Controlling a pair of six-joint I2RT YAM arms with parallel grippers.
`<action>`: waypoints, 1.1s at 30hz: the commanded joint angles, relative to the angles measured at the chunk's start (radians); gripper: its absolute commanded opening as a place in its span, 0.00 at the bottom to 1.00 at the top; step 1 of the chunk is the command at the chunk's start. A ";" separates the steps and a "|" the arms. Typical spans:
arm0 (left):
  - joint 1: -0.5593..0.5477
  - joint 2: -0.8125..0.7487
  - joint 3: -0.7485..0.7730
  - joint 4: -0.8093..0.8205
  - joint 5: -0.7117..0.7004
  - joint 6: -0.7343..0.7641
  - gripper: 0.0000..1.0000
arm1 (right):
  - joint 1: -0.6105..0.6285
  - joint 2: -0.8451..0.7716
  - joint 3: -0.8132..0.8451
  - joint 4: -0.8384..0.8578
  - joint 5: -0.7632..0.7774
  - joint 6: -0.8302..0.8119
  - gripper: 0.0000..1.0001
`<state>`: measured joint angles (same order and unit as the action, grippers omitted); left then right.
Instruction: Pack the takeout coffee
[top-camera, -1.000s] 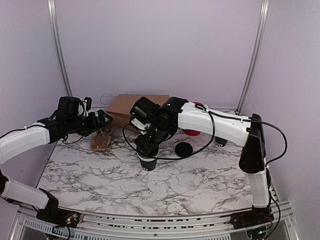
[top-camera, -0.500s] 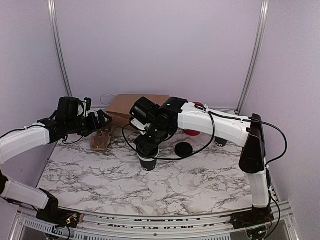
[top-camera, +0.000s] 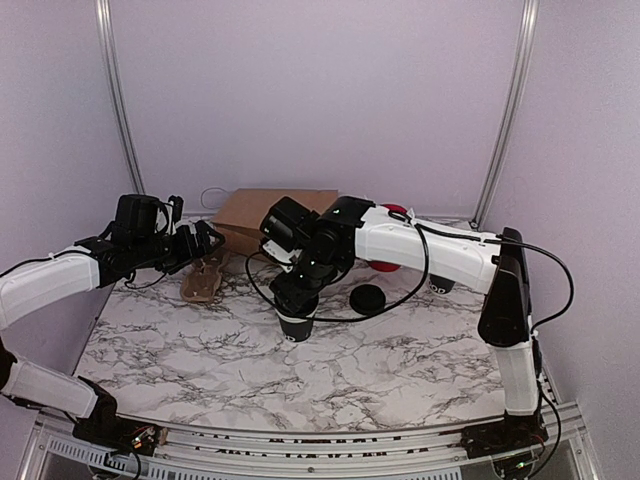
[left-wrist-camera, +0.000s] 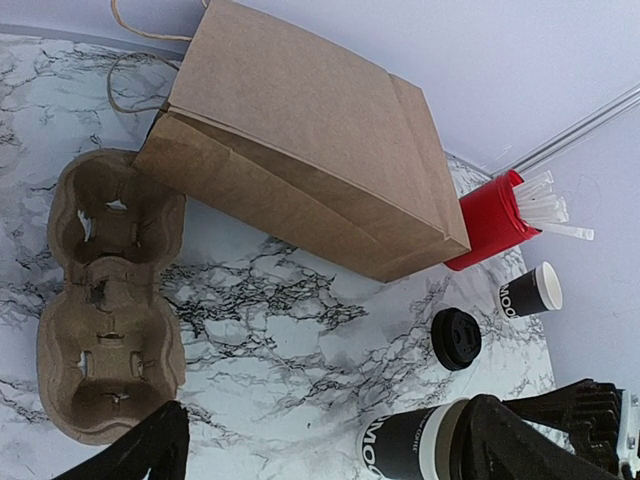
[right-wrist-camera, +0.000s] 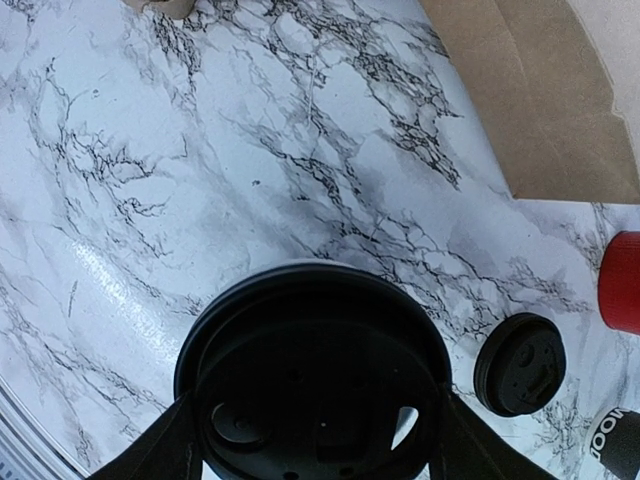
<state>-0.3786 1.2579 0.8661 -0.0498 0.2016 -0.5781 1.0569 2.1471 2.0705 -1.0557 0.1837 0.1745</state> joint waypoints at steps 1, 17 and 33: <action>0.005 0.002 -0.015 0.030 0.010 -0.002 0.99 | 0.012 0.013 -0.005 0.005 -0.011 0.007 0.71; 0.007 0.000 -0.019 0.031 0.016 -0.002 0.99 | 0.012 0.035 -0.031 0.060 -0.009 0.018 0.71; -0.047 0.031 -0.074 0.091 0.119 -0.061 0.98 | -0.002 0.054 -0.066 0.069 -0.084 0.022 0.71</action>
<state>-0.3916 1.2705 0.8268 -0.0105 0.2707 -0.6113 1.0561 2.1620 2.0296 -0.9962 0.1593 0.1833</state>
